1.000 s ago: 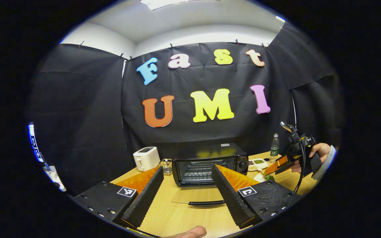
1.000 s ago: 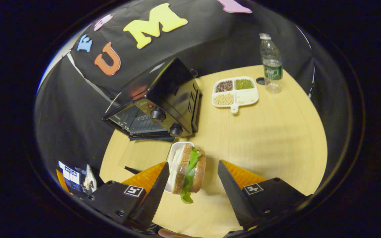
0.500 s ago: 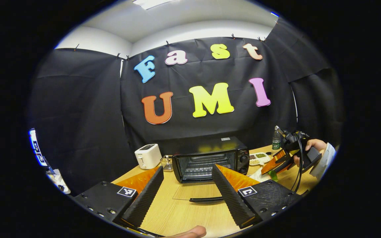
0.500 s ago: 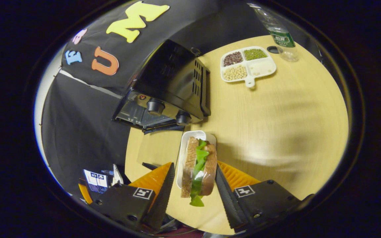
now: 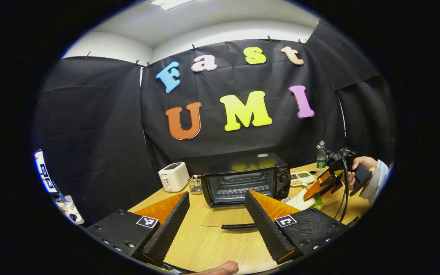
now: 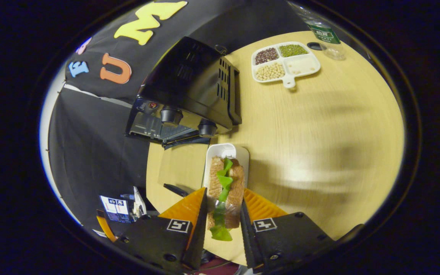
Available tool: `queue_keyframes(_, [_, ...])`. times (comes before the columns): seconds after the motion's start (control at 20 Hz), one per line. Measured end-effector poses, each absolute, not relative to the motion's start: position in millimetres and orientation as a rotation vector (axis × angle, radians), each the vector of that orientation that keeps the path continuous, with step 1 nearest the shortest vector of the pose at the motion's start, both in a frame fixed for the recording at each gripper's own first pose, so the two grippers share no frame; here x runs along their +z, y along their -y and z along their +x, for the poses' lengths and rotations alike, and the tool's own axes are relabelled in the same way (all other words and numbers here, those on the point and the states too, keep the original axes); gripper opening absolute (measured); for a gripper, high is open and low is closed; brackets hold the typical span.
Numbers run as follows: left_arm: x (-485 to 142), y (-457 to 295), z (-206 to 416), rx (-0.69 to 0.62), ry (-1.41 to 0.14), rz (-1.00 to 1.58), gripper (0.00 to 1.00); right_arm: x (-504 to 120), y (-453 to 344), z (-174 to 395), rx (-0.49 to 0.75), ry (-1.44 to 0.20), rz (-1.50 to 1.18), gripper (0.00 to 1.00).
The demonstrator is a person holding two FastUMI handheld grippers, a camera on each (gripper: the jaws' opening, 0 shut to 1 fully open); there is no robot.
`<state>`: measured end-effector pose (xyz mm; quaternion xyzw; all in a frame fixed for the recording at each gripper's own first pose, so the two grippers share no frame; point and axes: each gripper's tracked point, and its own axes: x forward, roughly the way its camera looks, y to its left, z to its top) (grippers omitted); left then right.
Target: Open the electric oven with the left hand, put the food in, and close the electric oven.
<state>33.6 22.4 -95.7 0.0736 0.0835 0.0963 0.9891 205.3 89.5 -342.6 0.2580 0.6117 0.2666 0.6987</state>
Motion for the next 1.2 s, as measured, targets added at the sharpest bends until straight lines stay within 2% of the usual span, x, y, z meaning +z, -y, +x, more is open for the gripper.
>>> queue_keyframes(0.2, [-97.0, -22.5, 26.6, 0.187, -0.169, 0.125, 0.95, -340.1, -88.1, 200.0, 0.571, -1.349, 0.591, 0.38])
queue_keyframes(0.45, [-98.2, -27.1, 18.1, 0.192, -0.166, 0.105, 0.95, -333.2, -80.8, 197.0, 0.537, -1.289, 0.601, 0.39])
queue_keyframes(0.5, [-98.7, -27.6, 16.5, 0.191, -0.165, 0.1, 0.95, -330.9, -78.0, 195.9, 0.524, -1.273, 0.603, 0.37])
queue_keyframes(0.8, [-94.5, -30.4, 8.4, 0.181, -0.147, 0.078, 0.95, -299.7, -67.2, 192.7, 0.451, -1.12, 0.631, 0.37])
queue_keyframes(1.2, [-85.3, -46.8, -10.0, 0.167, -0.105, 0.037, 0.95, -256.8, -109.9, 169.3, 0.461, -0.961, 0.752, 0.37])
